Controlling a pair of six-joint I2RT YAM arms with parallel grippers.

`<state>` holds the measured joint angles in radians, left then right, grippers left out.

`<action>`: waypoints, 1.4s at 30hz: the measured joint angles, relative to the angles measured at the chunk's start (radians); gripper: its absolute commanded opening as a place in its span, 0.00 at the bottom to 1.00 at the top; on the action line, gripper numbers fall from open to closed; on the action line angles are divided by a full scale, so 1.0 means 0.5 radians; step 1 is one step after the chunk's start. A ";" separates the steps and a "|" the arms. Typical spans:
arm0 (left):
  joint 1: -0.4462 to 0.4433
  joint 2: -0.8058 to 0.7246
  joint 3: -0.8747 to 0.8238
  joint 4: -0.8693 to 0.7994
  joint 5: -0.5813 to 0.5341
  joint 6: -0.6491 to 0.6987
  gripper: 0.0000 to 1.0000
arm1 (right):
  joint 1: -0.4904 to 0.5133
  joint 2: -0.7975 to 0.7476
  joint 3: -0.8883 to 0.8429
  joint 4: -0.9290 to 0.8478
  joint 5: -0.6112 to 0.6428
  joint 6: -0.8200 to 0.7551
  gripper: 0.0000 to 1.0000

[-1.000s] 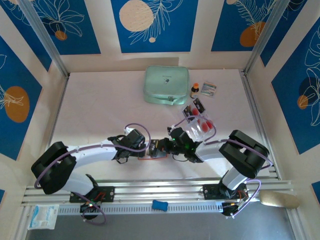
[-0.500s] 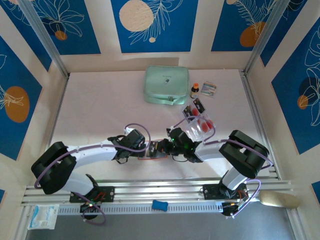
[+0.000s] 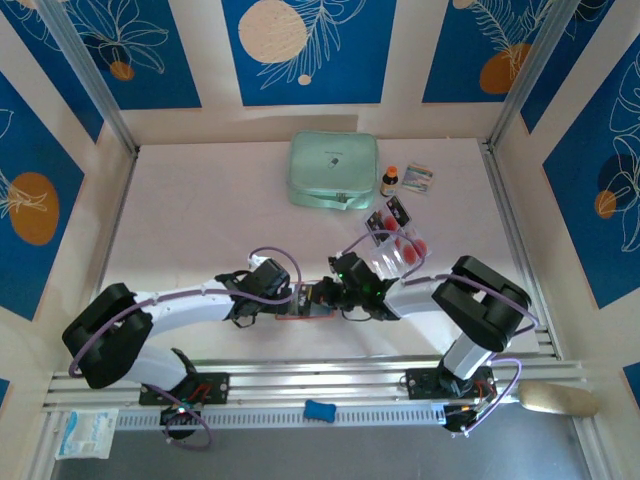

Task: Put the credit cards into the card holder

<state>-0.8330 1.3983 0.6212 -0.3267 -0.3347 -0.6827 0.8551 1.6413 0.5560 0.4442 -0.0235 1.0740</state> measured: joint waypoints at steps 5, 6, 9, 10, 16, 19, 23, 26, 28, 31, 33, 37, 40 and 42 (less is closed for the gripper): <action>0.000 0.000 -0.002 0.002 -0.008 -0.001 1.00 | -0.016 0.116 0.134 -0.071 -0.108 -0.009 0.01; 0.000 0.000 -0.002 0.002 -0.012 0.000 1.00 | -0.018 0.137 0.160 -0.089 -0.127 -0.015 0.05; 0.003 -0.006 -0.003 -0.005 -0.015 -0.001 1.00 | -0.030 0.188 0.245 -0.172 -0.188 -0.040 0.28; 0.003 -0.014 -0.003 -0.006 -0.015 0.000 1.00 | -0.032 0.194 0.266 -0.202 -0.216 -0.053 0.35; 0.008 -0.116 -0.003 -0.042 -0.014 -0.010 1.00 | -0.054 0.100 0.365 -0.493 -0.256 -0.203 0.49; 0.043 -0.200 -0.009 -0.060 -0.014 -0.040 1.00 | -0.066 0.014 0.407 -0.748 -0.222 -0.303 0.49; 0.130 -0.278 -0.051 -0.069 -0.013 -0.069 1.00 | -0.069 -0.034 0.525 -1.022 -0.172 -0.442 0.33; 0.173 -0.282 -0.079 -0.096 -0.013 -0.091 1.00 | -0.067 -0.034 0.615 -1.145 -0.146 -0.517 0.17; 0.187 -0.279 -0.090 -0.117 -0.013 -0.092 1.00 | -0.063 -0.024 0.661 -1.196 -0.132 -0.547 0.11; 0.196 -0.253 -0.095 -0.127 -0.012 -0.100 1.00 | -0.045 0.019 0.723 -1.240 -0.117 -0.571 0.07; 0.197 -0.221 -0.095 -0.127 -0.011 -0.100 1.00 | -0.028 0.070 0.761 -1.254 -0.110 -0.580 0.07; 0.198 -0.146 -0.095 -0.126 0.003 -0.100 1.00 | -0.007 0.185 0.824 -1.280 -0.109 -0.587 0.06; 0.200 -0.125 -0.095 -0.124 0.011 -0.099 1.00 | 0.003 0.261 0.863 -1.292 -0.109 -0.596 0.06; 0.200 -0.114 -0.095 -0.119 0.013 -0.099 1.00 | 0.005 0.307 0.891 -1.296 -0.110 -0.597 0.06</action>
<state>-0.7330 1.3415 0.5739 -0.3862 -0.3283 -0.7322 0.8577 1.7947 1.0016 -0.2039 -0.0784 0.7753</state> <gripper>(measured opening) 0.998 0.062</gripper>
